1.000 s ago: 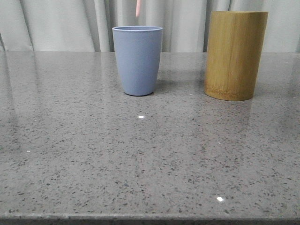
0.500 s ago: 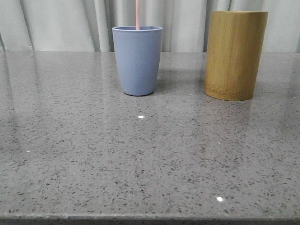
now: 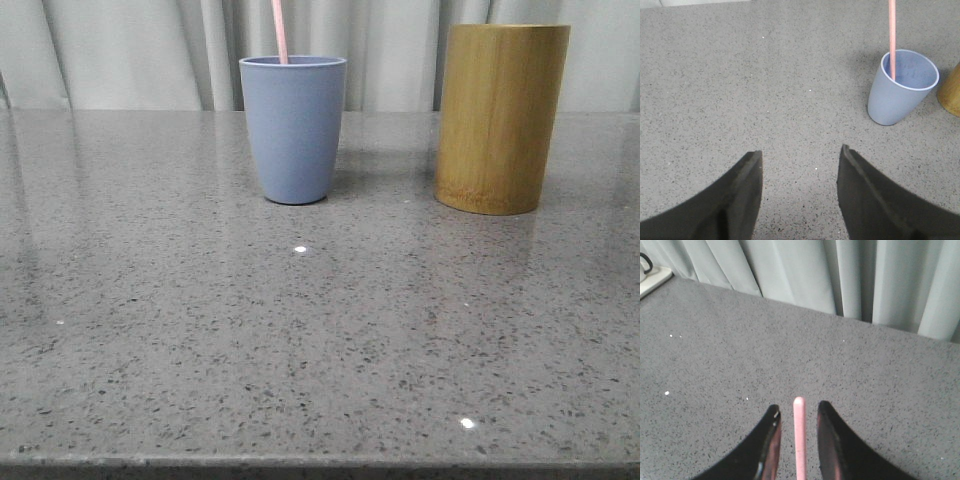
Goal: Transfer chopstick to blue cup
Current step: 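Open the right gripper and withdraw it from the blue cup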
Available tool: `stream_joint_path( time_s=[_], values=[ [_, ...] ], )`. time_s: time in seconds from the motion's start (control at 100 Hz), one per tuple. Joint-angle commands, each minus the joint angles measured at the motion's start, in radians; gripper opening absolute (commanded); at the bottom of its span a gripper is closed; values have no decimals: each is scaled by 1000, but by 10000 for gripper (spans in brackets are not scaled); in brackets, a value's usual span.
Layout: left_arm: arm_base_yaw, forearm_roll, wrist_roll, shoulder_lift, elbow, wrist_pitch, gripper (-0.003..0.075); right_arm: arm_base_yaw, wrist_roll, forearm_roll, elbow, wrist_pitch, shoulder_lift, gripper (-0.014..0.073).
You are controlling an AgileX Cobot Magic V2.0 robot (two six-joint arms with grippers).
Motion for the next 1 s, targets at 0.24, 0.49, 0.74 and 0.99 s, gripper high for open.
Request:
stream_joint_path(
  time_s=[0.24, 0.49, 0.74, 0.99],
  values=[
    [2, 90, -78, -106, 34, -87, 345, -25, -8, -41, 177, -91, -238, 215],
    [2, 101, -80, -202, 113, -111, 331, -89, -8, -50, 469, -156, -476, 215],
    [2, 108, -80, -274, 197, -161, 280, -172, -8, -56, 742, -177, -733, 215],
    [2, 108, -80, -324, 261, -189, 181, -240, -8, -57, 984, -180, -984, 185]
  ],
)
